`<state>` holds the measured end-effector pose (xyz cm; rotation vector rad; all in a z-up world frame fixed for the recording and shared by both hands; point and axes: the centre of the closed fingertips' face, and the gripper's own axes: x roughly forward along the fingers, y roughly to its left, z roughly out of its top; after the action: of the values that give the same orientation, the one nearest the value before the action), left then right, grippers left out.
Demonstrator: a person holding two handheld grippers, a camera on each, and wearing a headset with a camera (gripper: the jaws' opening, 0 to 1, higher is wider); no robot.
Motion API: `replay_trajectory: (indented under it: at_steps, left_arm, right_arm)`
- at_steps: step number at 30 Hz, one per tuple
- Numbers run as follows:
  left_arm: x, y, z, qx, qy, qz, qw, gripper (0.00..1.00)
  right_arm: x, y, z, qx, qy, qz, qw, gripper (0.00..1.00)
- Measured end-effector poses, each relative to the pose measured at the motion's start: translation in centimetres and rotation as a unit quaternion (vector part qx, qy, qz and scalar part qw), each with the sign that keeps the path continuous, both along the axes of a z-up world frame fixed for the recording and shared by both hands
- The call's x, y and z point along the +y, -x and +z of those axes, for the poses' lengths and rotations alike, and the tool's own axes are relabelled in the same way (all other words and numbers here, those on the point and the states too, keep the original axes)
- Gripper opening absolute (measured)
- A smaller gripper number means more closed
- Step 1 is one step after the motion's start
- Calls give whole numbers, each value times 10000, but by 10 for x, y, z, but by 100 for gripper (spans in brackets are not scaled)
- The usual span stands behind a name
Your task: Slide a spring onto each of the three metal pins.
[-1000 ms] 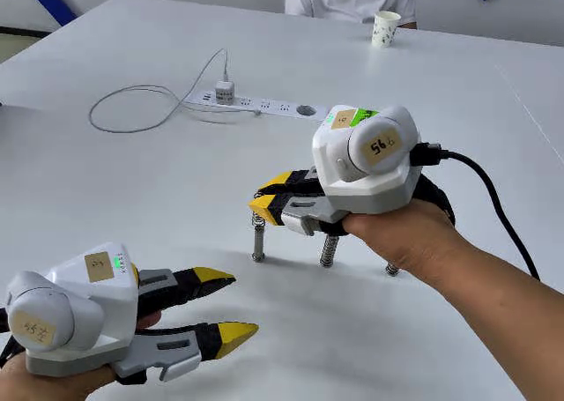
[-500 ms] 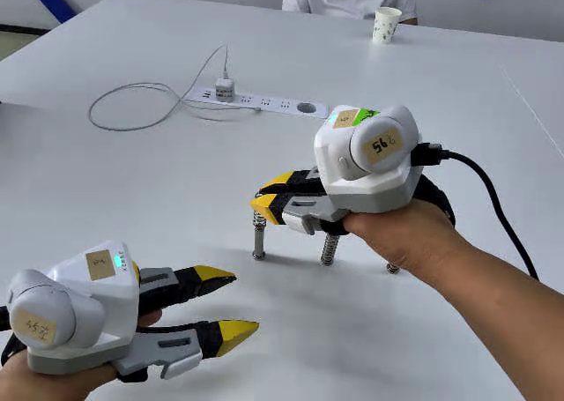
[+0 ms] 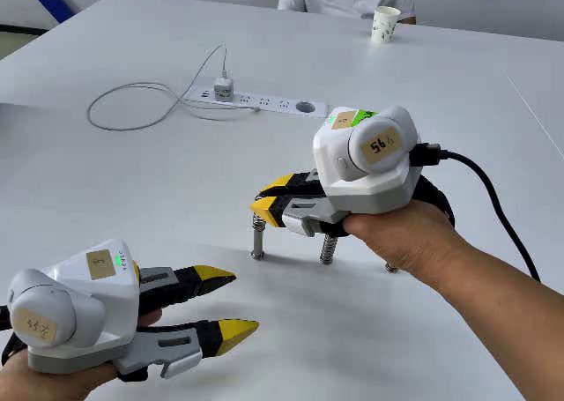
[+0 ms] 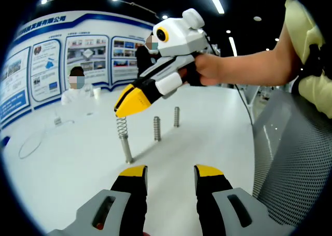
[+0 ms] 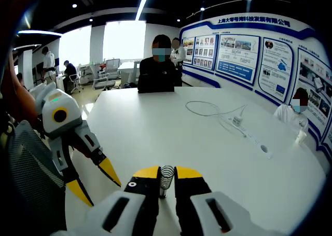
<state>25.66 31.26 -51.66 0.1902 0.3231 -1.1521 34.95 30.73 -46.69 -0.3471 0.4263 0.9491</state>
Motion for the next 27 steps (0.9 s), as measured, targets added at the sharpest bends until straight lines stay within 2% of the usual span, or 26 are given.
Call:
replay_trajectory:
  at_steps: [15, 27]
  left_arm:
    - [1, -1, 0, 10, -3, 8, 10000, 37]
    - [2, 0, 0, 21, -8, 16, 10000, 37]
  right_arm:
    - [1, 1, -23, 144, 182, 32, 9997, 12]
    - [4, 2, -36, 224, 346, 65, 9991, 12]
